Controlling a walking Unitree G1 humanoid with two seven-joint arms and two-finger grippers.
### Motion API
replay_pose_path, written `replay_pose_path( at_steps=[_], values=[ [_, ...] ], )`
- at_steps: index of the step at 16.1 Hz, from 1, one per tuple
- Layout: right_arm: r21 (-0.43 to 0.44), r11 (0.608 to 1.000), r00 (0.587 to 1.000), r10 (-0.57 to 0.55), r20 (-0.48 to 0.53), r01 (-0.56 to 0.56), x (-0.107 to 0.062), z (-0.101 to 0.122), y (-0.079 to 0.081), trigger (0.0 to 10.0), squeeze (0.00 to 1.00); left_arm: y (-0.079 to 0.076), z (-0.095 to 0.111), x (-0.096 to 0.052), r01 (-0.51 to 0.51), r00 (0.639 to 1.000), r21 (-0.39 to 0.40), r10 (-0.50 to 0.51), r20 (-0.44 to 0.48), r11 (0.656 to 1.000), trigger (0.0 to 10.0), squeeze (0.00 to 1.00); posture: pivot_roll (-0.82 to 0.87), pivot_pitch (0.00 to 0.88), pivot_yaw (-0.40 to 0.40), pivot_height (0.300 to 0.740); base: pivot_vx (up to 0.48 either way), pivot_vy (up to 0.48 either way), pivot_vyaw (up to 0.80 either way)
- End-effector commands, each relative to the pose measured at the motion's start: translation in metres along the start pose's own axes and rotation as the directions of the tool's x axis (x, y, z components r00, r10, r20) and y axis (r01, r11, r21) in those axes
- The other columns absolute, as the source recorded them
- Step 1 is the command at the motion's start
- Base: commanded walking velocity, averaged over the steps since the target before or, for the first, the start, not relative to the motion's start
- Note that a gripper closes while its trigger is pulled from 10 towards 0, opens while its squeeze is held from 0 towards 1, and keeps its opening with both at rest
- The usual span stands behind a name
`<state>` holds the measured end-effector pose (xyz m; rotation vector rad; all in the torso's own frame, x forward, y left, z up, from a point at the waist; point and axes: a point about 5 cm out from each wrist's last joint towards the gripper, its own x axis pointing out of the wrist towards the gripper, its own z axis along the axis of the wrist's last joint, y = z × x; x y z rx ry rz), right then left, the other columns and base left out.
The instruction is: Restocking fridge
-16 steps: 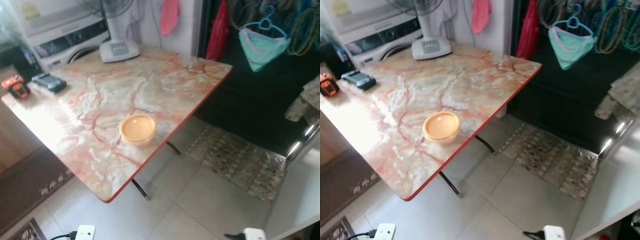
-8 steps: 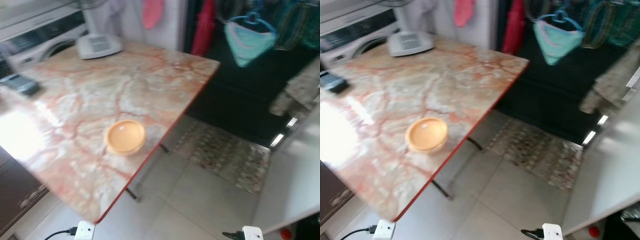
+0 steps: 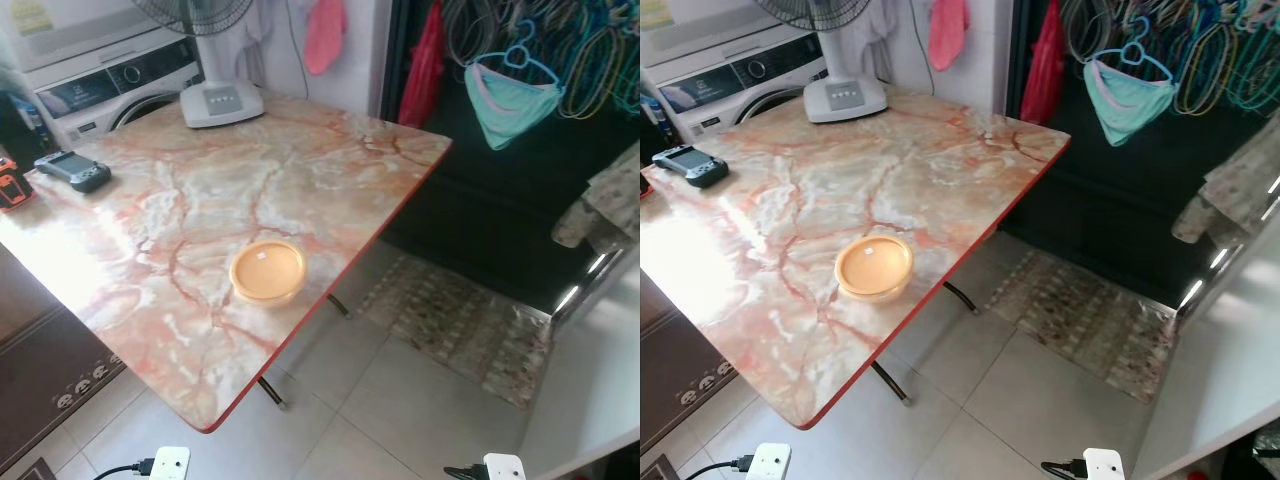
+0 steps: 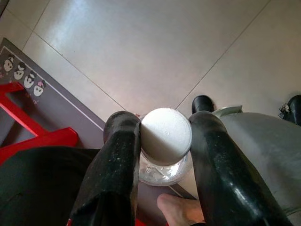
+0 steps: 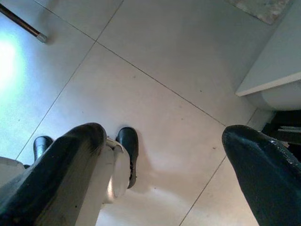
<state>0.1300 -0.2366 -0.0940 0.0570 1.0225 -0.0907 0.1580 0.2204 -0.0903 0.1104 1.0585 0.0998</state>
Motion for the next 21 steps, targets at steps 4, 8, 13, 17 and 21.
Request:
replay_pose_path(
  at_steps=[4,8,13,17,21],
  values=[
    [0.013,1.0,1.0,0.0,-0.007,0.0,-0.0003,-0.0025,0.0008,10.0,0.0,0.0024,-0.0032,-0.0003,-0.003,1.0,0.025,0.004,-0.021,1.0,10.0,0.0,-0.03,0.017,0.05,0.74,0.0,-0.474,-0.14],
    [0.003,1.0,1.0,0.008,-0.015,-0.008,0.0,-0.0027,0.0018,10.0,0.0,0.0036,-0.0034,-0.0004,-0.016,1.0,0.01,0.016,-0.021,1.0,10.0,0.0,-0.03,0.021,0.051,0.74,0.0,-0.355,-0.72],
    [0.001,1.0,1.0,0.008,-0.018,-0.008,0.0001,-0.0028,0.0021,10.0,0.0,0.0038,-0.0037,-0.0004,-0.013,1.0,0.018,0.013,-0.029,1.0,10.0,0.0,-0.03,0.021,0.053,0.74,0.0,0.0,-0.76],
    [-0.001,1.0,1.0,0.008,-0.022,-0.008,0.0,-0.0028,0.0015,10.0,0.0,0.0033,-0.0037,-0.0003,-0.012,0.999,0.017,0.013,-0.031,1.0,10.0,0.0,-0.03,0.021,0.049,0.74,0.0,0.0,-0.75],
    [-0.007,1.0,1.0,0.01,-0.027,-0.01,-0.0002,-0.0034,0.0009,10.0,0.0,0.0027,-0.0042,-0.0003,-0.013,0.999,0.015,0.014,-0.032,1.0,10.0,0.0,-0.03,0.021,0.048,0.74,0.0,0.0,-0.75]
  ],
)
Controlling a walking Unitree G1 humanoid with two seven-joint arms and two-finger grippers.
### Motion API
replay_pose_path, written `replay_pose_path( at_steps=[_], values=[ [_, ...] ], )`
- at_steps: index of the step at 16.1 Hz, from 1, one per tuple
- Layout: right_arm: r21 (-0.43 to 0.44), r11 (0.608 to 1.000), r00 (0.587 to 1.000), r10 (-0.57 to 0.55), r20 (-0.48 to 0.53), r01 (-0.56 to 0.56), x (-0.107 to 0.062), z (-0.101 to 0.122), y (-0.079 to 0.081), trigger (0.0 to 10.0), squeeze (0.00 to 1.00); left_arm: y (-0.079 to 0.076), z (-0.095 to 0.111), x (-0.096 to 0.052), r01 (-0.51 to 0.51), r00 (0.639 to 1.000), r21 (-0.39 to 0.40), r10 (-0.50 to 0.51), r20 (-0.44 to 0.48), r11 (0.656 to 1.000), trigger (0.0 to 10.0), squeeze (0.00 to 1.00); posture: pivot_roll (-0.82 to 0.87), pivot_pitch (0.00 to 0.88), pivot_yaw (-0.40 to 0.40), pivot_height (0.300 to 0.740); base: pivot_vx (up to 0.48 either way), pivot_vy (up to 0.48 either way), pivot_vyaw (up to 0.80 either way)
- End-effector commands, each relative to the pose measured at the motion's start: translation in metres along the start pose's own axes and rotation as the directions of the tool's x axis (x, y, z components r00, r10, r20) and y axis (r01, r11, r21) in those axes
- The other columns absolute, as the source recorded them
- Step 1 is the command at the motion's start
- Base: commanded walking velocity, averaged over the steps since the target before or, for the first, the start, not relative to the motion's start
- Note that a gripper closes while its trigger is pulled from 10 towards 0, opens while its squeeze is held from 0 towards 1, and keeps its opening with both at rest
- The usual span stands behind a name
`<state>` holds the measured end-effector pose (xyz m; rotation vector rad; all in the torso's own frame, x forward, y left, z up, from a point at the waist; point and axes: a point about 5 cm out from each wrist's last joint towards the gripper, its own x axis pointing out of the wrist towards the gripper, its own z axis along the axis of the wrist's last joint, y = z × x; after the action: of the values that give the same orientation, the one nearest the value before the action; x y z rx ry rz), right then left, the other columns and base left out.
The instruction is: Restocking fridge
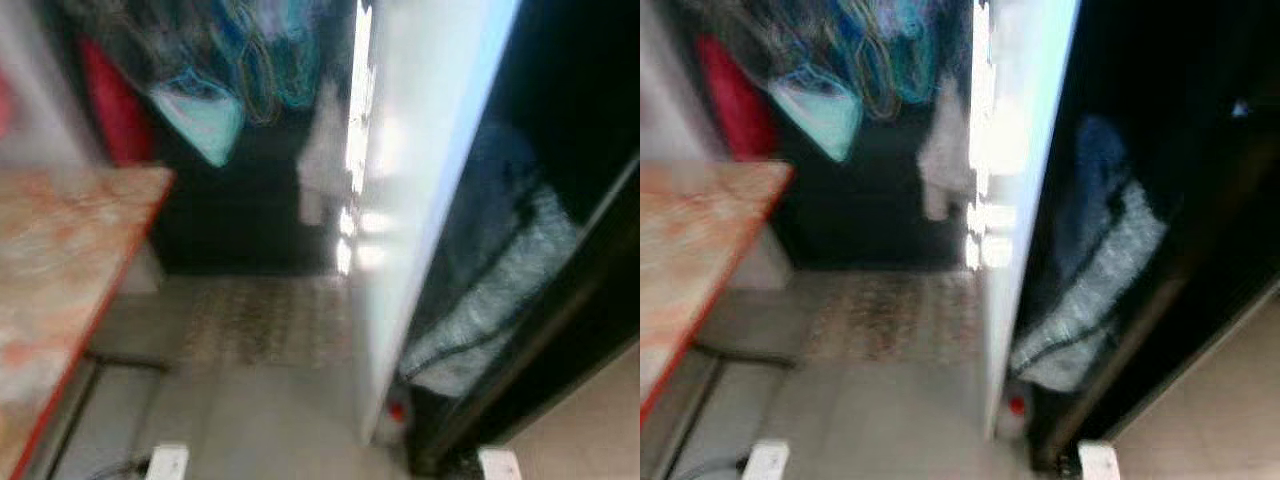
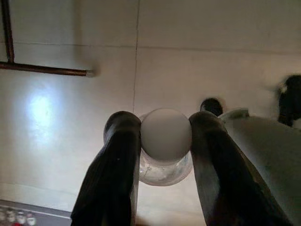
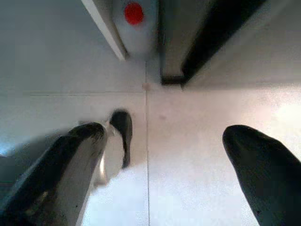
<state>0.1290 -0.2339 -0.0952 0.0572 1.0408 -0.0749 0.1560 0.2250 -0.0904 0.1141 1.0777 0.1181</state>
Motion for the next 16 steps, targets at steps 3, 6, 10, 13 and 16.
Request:
replay_pose_path(
  at_steps=[3,6,10,13,16],
  values=[
    [-0.002,1.0,1.0,-0.001,-0.014,0.001,-0.0006,-0.0022,-0.0018,10.0,0.0,-0.0019,-0.0023,-0.0001,0.0,1.0,0.017,0.001,-0.009,1.0,10.0,0.0,-0.03,0.02,0.05,0.74,0.0,0.0,-0.75],
    [-0.002,1.0,1.0,0.001,-0.015,-0.001,-0.0007,-0.0025,-0.0016,10.0,0.0,-0.0017,-0.0026,-0.0001,-0.001,1.0,0.025,0.002,-0.012,1.0,10.0,0.0,-0.04,0.016,0.05,0.74,0.0,0.0,-0.75],
    [0.004,1.0,1.0,0.001,-0.015,0.0,-0.0004,-0.0023,-0.001,10.0,0.0,-0.0014,-0.0018,-0.0001,-0.002,1.0,0.022,0.003,-0.006,1.0,10.0,0.0,-0.04,0.012,0.053,0.74,0.0,0.0,-0.76],
    [0.021,1.0,1.0,-0.007,-0.011,0.008,0.0,-0.0018,-0.0002,10.0,0.0,-0.001,0.0002,0.0,0.004,1.0,0.032,-0.004,0.005,0.999,10.0,0.0,-0.05,0.007,0.06,0.74,0.0,0.0,-0.76],
    [0.049,0.999,1.0,-0.015,-0.005,0.015,0.0004,-0.0015,0.0011,10.0,0.0,-0.0004,0.0014,0.0001,0.006,1.0,0.032,-0.006,0.011,0.999,10.0,0.0,-0.06,0.0,0.068,0.74,0.0,0.0,-0.77]
  ],
)
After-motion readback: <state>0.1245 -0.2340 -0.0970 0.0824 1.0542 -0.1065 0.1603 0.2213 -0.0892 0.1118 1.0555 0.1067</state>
